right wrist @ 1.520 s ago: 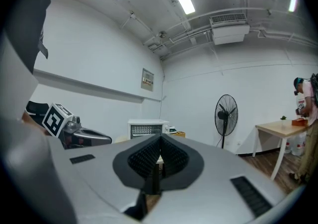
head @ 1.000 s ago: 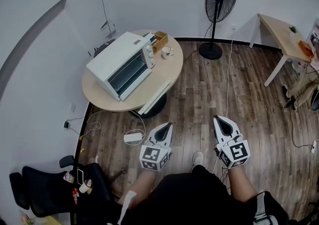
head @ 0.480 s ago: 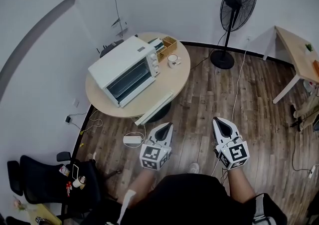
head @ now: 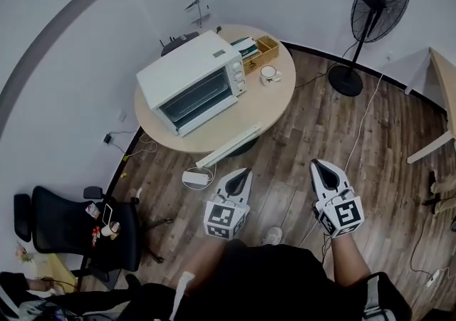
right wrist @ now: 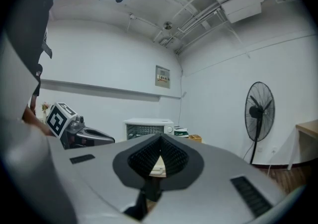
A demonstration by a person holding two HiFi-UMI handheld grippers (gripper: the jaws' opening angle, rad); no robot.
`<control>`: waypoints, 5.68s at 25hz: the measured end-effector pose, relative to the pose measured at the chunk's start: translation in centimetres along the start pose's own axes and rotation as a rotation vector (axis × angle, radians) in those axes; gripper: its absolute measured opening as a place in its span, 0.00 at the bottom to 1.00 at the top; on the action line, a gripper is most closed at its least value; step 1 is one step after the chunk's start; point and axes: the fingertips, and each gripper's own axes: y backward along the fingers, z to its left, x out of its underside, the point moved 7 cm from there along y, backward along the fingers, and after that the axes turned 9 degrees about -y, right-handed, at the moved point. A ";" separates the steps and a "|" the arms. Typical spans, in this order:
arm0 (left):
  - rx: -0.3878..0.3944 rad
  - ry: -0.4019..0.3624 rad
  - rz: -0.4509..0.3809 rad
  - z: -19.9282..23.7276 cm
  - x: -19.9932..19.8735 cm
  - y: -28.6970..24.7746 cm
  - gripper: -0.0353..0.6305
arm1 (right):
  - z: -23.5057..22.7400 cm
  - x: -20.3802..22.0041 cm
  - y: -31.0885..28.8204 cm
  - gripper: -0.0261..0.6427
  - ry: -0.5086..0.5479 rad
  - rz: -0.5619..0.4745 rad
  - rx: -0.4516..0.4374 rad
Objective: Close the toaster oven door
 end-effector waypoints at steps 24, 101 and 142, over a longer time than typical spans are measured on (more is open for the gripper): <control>-0.289 0.091 0.083 16.4 5.2 1.9 0.06 | 6.4 0.9 -22.9 0.03 0.042 0.135 -0.328; -0.221 -0.756 1.075 16.9 22.9 -4.3 0.37 | 4.9 1.3 -34.6 0.03 0.027 0.198 -0.633; -0.357 -0.785 1.036 19.8 15.3 -2.8 0.13 | 5.5 0.7 -35.2 0.03 0.007 0.148 -0.621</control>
